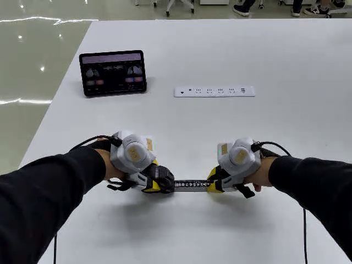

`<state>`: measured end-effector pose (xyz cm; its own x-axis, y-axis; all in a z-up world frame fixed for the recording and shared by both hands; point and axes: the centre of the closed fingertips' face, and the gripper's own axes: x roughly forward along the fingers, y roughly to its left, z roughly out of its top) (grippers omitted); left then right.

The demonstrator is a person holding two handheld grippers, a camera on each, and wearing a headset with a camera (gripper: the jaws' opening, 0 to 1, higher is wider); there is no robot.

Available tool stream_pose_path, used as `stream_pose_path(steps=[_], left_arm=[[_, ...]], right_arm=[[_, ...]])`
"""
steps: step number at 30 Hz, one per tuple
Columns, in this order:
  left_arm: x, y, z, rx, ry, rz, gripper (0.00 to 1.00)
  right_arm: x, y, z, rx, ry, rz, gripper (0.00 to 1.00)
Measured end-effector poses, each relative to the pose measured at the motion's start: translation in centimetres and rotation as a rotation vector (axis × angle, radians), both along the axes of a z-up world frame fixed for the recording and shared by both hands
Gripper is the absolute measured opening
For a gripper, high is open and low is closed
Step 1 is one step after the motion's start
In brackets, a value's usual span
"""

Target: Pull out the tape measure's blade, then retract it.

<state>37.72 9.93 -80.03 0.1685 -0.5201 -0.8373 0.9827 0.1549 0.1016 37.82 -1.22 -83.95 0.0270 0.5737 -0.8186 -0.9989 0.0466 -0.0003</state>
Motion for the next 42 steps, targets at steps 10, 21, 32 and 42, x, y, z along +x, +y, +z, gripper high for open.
stream_pose_path(steps=[10, 21, 32, 42], left_arm=[[0.0, 0.0, 0.0, -0.003, -0.002, 0.002, 0.31], [0.0, 0.0, 0.0, -0.006, -0.004, 0.008, 0.31], [0.1, 0.1, 0.0, -0.004, -0.001, 0.006, 0.31], [0.0, 0.1, 0.0, -0.002, 0.0, 0.005, 0.31]], right_arm=[[0.0, -0.3, 0.0, -0.005, 0.001, -0.001, 0.1], [0.1, -1.0, -0.1, -0.008, 0.003, -0.004, 0.1], [0.2, -2.1, -0.1, -0.014, 0.006, -0.016, 0.1], [0.3, -2.8, -0.1, -0.016, 0.012, -0.025, 0.1]])
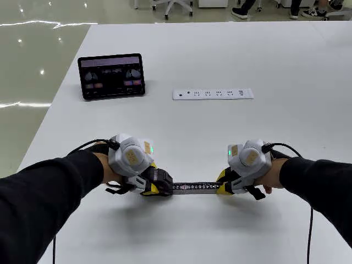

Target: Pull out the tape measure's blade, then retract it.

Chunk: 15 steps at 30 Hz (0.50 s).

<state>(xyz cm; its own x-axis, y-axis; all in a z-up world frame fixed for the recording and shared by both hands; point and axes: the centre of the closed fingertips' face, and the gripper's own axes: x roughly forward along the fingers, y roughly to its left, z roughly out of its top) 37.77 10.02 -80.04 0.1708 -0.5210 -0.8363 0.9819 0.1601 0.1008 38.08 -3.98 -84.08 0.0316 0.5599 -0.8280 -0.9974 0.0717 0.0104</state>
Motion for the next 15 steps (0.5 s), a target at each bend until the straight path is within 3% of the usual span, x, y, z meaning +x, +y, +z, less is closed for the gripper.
stream_pose_path(steps=[15], left_arm=[[0.0, 0.0, -0.1, 0.001, 0.002, -0.001, 0.31]], right_arm=[[-0.1, -1.4, 0.0, -0.01, 0.0, -0.008, 0.1]])
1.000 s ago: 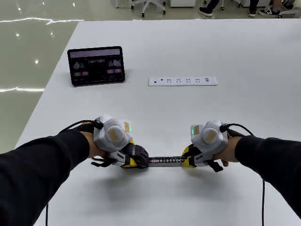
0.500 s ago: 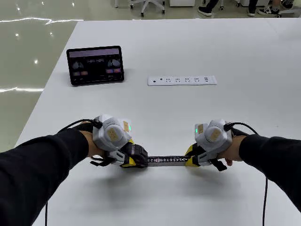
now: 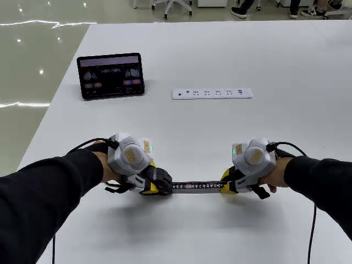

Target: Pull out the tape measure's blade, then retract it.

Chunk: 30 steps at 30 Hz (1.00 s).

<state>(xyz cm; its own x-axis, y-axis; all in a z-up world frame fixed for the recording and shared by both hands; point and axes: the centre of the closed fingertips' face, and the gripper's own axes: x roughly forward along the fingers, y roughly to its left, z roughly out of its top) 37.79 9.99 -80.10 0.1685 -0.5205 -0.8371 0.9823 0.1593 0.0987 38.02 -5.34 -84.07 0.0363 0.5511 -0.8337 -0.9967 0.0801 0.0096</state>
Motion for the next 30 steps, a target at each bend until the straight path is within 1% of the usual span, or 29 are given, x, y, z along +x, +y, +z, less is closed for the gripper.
stream_pose_path(steps=[30], left_arm=[[-0.1, 0.0, 0.0, 0.001, 0.003, 0.0, 0.31]], right_arm=[[0.3, -2.5, 0.0, -0.025, -0.001, -0.023, 0.1]])
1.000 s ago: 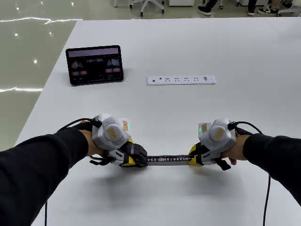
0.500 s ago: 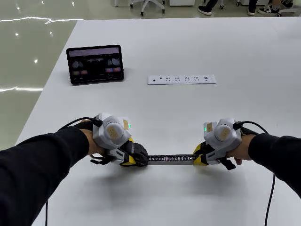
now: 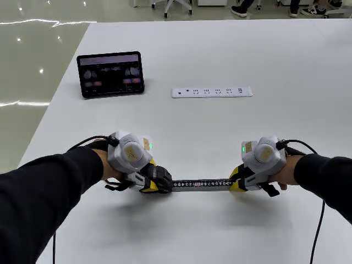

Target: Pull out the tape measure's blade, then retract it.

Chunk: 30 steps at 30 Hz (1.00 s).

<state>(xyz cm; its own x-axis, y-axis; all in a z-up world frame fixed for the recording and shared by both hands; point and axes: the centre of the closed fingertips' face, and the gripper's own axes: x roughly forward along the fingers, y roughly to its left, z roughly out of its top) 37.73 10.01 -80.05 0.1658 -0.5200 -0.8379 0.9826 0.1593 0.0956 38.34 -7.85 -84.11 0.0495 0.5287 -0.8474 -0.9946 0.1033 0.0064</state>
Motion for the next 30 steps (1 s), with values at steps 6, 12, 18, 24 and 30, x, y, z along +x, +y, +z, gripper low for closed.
stream_pose_path(steps=[6, 12, 18, 24, 30], left_arm=[[0.0, 0.0, 0.0, 0.002, -0.001, 0.0, 0.31], [-0.1, 0.0, 0.0, 0.003, -0.002, -0.001, 0.31], [0.0, 0.0, 0.0, 0.002, -0.002, -0.001, 0.31], [0.0, 0.0, -0.1, 0.003, -0.001, -0.002, 0.31], [0.0, 0.0, 0.0, 0.002, -0.001, -0.002, 0.31]], right_arm=[[-0.1, -0.8, -0.1, -0.008, 0.003, -0.007, 0.1], [-0.1, -1.3, -0.1, -0.015, 0.003, -0.01, 0.1], [0.0, -1.9, -0.1, -0.023, 0.003, -0.013, 0.1], [0.0, -2.5, 0.0, -0.031, 0.003, -0.02, 0.1], [0.1, -2.9, 0.0, -0.037, 0.002, -0.019, 0.1]])
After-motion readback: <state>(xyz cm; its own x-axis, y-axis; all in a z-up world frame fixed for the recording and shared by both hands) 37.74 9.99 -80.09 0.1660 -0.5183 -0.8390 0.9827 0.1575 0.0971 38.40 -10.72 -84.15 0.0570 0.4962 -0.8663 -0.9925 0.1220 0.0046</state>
